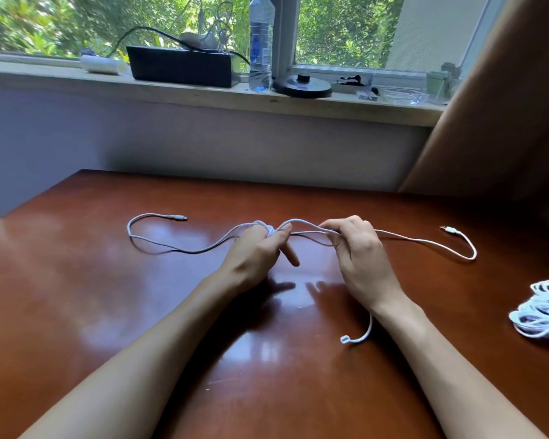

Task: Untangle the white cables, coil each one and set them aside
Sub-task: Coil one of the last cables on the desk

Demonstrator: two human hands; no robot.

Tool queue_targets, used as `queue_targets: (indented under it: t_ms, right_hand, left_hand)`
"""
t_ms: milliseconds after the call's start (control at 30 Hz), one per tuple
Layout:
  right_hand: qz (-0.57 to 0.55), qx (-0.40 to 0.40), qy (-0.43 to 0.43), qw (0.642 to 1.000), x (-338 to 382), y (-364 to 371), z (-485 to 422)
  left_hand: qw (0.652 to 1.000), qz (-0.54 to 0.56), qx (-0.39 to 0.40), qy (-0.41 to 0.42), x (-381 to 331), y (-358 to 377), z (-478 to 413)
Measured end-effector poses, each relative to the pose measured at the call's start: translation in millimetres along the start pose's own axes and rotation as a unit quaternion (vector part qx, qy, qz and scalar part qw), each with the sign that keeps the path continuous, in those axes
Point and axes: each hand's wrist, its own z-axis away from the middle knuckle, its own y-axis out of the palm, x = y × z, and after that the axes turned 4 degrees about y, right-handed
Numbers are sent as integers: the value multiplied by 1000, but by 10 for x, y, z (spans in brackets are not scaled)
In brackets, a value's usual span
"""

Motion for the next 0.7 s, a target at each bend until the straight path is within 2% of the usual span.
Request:
queue_targets:
  t_ms: [100, 200, 300, 400, 533, 700]
  right_hand:
    - [-28, 23, 79, 996, 20, -57, -1]
    - [2, 42, 115, 992, 27, -109, 5]
    - [-91, 75, 155, 981, 44, -99, 2]
    - [-205, 86, 175, 959, 60, -79, -8]
    - [-225, 80, 163, 957, 58, -65, -11]
    - [-233, 52, 229, 944, 37, -16, -8]
  left_hand:
    - [991, 122, 42, -25, -51, -17, -19]
    - [961, 250, 79, -93, -86, -28, -38]
    - [926, 345, 72, -135, -71, -58, -59]
    - [890, 433, 58, -135, -97, -110, -56]
    - [833, 537, 47, -127, -135, -166, -47]
    - [785, 610, 66, -88, -140, -168, -51]
